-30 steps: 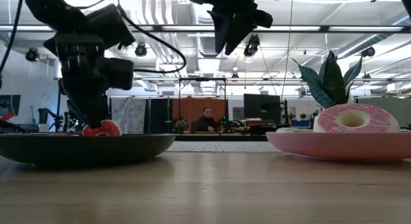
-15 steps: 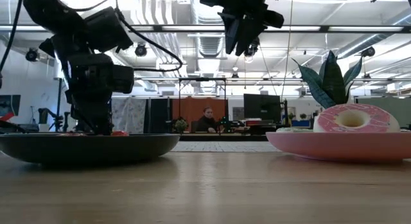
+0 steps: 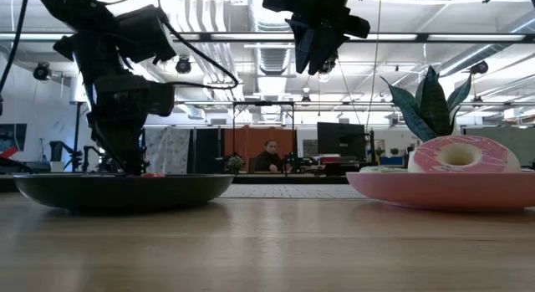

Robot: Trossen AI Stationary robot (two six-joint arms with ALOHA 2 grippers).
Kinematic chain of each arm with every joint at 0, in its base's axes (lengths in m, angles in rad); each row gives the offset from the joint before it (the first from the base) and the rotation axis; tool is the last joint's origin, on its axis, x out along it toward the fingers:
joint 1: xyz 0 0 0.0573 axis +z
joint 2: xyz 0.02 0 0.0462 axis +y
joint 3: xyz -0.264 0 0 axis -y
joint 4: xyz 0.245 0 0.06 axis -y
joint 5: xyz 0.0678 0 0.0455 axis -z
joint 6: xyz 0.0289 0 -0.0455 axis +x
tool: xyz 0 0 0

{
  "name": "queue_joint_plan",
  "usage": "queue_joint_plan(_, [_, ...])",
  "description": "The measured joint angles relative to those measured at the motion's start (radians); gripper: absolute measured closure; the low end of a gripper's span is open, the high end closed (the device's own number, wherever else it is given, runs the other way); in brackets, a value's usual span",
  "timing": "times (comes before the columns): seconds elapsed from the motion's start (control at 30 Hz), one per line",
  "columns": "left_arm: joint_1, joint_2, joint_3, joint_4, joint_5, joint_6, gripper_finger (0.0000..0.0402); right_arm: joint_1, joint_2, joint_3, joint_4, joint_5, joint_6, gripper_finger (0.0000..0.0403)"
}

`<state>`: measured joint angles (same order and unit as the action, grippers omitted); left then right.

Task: Pick & Place donuts
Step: Adjust the small red donut on the black plate, then put the small yellow donut on the black plate

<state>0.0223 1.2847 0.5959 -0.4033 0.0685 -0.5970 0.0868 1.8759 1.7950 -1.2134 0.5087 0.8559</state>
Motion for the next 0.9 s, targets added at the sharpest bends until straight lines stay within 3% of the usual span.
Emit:
queue_joint_plan(0.3, [0.0, -0.085, 0.09, -0.066, 0.016, 0.025, 0.0353, -0.015, -0.009, 0.0, -0.001, 0.0, -0.061, 0.0284])
queue_joint_plan(0.53, [0.048, -0.171, 0.178, -0.356, -0.255, 0.078, 0.0353, -0.061, -0.039, 0.0, 0.001, 0.016, -0.138, 0.0284])
queue_joint_plan(0.73, [0.226, -0.173, 0.203, -0.389, -0.19, 0.17, 0.0342, -0.127, -0.064, 0.0, 0.051, 0.018, -0.237, 0.0284])
queue_joint_plan(0.9, [0.377, -0.137, 0.232, -0.34, -0.096, 0.205, 0.0282, -0.184, -0.069, 0.0, 0.08, -0.021, -0.311, 0.0284])
